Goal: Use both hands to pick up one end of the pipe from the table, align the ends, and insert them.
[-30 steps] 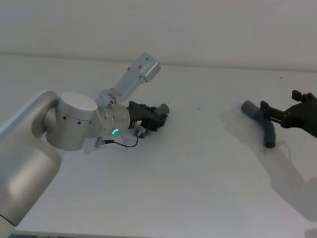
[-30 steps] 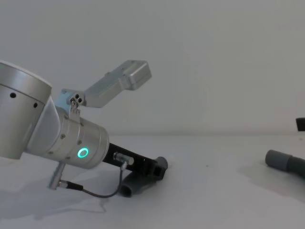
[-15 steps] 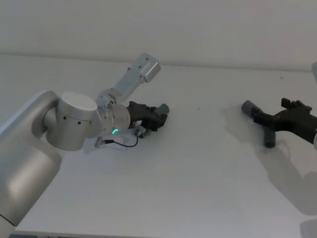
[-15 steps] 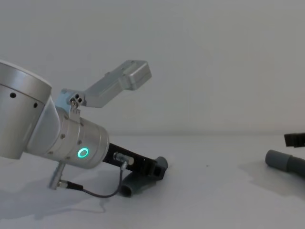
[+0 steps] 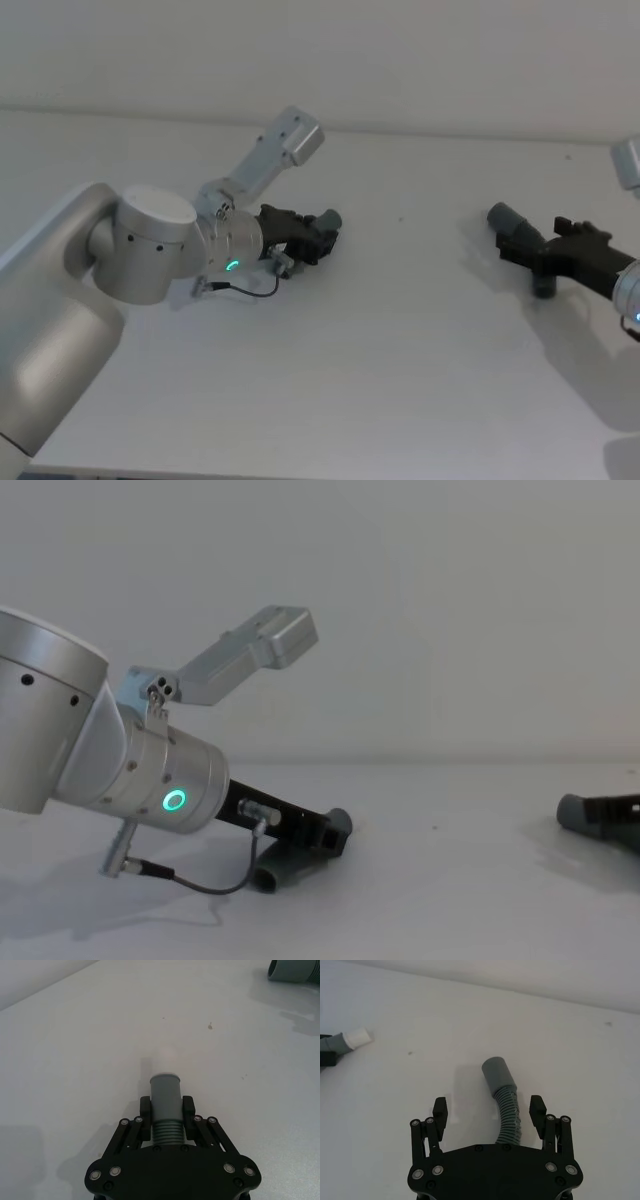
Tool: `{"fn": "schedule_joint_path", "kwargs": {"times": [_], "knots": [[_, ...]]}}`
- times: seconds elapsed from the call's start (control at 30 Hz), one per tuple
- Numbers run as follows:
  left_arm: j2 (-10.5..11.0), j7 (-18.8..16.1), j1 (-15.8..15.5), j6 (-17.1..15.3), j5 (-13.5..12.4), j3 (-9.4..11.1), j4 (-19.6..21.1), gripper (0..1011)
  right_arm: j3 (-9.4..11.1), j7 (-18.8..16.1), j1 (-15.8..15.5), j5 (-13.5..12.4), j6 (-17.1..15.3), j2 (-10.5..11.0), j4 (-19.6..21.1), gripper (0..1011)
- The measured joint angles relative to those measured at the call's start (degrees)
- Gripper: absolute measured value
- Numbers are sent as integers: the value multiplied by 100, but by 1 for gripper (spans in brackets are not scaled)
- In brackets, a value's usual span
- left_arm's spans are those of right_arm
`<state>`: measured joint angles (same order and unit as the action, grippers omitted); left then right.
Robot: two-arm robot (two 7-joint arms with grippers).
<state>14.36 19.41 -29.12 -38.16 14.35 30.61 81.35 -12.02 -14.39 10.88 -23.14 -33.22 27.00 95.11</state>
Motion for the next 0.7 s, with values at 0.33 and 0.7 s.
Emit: {"fn": "schedule_joint_path", "kwargs": {"times": [0.33,0.7], "knots": [[0,0,0,0,0,0,0,354,-86,4,102,-3,53,-98,-306,1000],[0,0,0,0,0,0,0,354,-164,-34,207,11,82,-143,-508,1000]]}}
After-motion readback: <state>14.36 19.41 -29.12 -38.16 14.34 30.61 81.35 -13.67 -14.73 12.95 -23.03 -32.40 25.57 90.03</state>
